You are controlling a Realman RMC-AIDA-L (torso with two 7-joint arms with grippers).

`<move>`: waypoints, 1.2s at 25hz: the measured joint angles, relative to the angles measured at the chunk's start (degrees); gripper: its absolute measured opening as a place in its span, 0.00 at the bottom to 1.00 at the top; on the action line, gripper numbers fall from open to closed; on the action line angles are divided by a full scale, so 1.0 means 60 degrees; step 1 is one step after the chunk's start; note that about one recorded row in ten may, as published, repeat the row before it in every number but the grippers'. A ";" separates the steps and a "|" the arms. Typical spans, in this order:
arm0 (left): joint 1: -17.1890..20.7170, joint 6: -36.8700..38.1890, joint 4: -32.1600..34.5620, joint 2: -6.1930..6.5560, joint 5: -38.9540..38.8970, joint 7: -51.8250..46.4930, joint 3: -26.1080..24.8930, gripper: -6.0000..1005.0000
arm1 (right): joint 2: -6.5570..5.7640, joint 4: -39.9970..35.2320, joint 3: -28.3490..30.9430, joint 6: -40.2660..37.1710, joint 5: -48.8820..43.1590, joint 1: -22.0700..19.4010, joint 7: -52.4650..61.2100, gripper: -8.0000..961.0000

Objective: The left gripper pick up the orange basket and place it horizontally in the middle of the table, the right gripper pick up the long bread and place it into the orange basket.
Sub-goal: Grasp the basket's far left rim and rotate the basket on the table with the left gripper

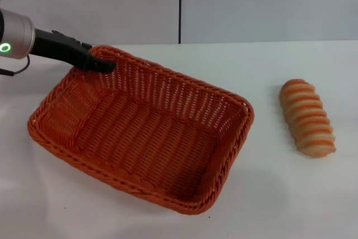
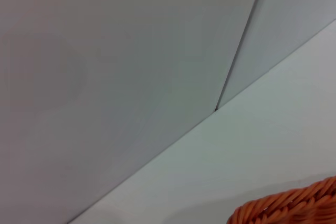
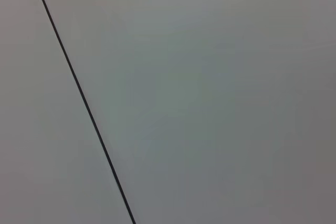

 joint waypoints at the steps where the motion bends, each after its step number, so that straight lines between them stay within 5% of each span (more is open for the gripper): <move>1: -0.0008 -0.0001 -0.0032 -0.0006 0.0000 -0.0001 0.0024 0.73 | -0.0007 -0.0001 0.0007 0.0055 0.0017 0.0005 0.0000 0.75; 7: 0.0014 -0.0108 -0.0060 -0.0011 -0.0002 -0.0006 0.0549 0.73 | -0.0020 -0.0015 0.0112 0.0130 0.0025 0.0022 0.0000 0.75; 15: 0.0036 -0.0311 0.0225 -0.0044 -0.0139 0.0025 0.0697 0.52 | 0.0014 0.0001 0.0146 0.0468 0.0032 0.0182 -0.0055 0.75; 20: 0.0008 -0.0445 0.0181 -0.0058 -0.0148 0.0059 0.0715 0.29 | 0.0019 0.0001 0.0163 0.0591 0.0034 0.0184 -0.0064 0.75; 30: 0.0001 -0.0337 0.0112 -0.0001 -0.0150 -0.0704 0.0529 0.21 | -0.0013 0.0015 0.0429 0.0686 0.0035 0.0248 -0.0024 0.75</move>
